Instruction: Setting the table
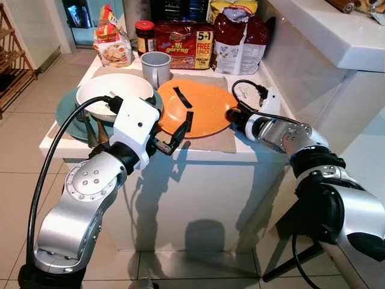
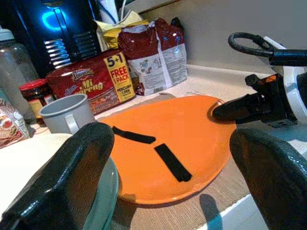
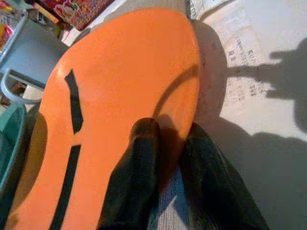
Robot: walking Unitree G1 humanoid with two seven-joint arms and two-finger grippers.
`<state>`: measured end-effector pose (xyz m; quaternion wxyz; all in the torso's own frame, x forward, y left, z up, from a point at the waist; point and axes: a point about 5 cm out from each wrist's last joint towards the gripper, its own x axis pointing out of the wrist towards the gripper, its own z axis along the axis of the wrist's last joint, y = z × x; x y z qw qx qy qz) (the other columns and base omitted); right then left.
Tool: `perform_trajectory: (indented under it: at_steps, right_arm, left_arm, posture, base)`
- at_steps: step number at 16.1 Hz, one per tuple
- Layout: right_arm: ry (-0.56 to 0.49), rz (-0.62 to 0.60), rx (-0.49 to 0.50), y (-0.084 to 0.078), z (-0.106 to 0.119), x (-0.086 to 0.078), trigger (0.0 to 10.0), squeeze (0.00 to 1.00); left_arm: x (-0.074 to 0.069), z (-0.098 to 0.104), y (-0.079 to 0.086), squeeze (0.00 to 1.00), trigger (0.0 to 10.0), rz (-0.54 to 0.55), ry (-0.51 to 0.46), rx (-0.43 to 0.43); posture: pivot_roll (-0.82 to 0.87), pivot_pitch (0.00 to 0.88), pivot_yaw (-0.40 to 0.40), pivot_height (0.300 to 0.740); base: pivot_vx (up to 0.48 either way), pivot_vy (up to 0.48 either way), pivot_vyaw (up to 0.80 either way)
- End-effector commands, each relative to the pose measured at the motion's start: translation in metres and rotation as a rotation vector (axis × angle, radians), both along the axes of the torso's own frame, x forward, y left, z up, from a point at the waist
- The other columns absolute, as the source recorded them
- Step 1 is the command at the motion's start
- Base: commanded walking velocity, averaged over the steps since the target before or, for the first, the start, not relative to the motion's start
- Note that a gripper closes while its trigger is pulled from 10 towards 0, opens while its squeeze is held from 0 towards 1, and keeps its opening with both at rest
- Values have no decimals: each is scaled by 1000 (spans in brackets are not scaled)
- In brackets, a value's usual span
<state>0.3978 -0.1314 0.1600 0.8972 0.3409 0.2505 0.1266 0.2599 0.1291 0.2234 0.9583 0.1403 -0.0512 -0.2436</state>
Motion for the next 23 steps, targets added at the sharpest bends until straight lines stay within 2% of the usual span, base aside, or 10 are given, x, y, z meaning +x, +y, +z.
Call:
perform_trajectory:
  at_steps: [1,6,9,10,12,15,18,19,21,23]
  right_arm:
    - [8,-9,8,-8,-3,-2,0,0]
    - [11,-17,40,-15,-4,-5,0,0]
    - [8,-35,65,-25,0,-6,0,0]
    - [0,-63,107,-35,5,-8,0,0]
    - [-15,-89,180,-48,14,-17,0,0]
    - [-72,-126,110,-63,19,-37,0,0]
    - [-100,-164,109,-74,28,-59,0,0]
    - [-103,-167,113,-75,29,-62,0,0]
    - [-111,-148,156,-71,28,-82,0,0]
    - [-115,-147,153,-70,26,-90,0,0]
  left_arm:
    - [2,3,-4,0,10000,-19,-12,4]
    - [4,4,-7,0,10000,-30,-20,-1]
    - [3,4,-8,0,10000,-35,-21,-12]
    - [3,3,-10,0,10000,-38,-22,-23]
    - [5,1,-12,0,10000,-30,-14,-49]
    - [7,1,-11,0,10000,-2,-19,-60]
    - [8,0,-11,0,10000,9,-18,-77]
    - [8,-1,-10,0,10000,12,-17,-81]
    - [8,-3,-11,0,10000,19,-10,-97]
    - [8,-3,-11,0,10000,26,-7,-102]
  posture:
    - [71,0,-66,740]
    - [64,0,-62,740]
    - [58,0,-61,740]
    - [39,0,-54,740]
    - [33,0,-48,740]
    - [26,0,-39,740]
    - [15,0,-38,740]
    - [14,0,-37,740]
    - [10,0,-35,740]
    - [12,0,-35,740]
  base:
    - [0,0,0]
    - [0,0,0]
    - [0,0,0]
    - [0,0,0]
    - [0,0,0]
    - [0,0,0]
    - [0,0,0]
    - [0,0,0]
    - [0,0,0]
    - [0,0,0]
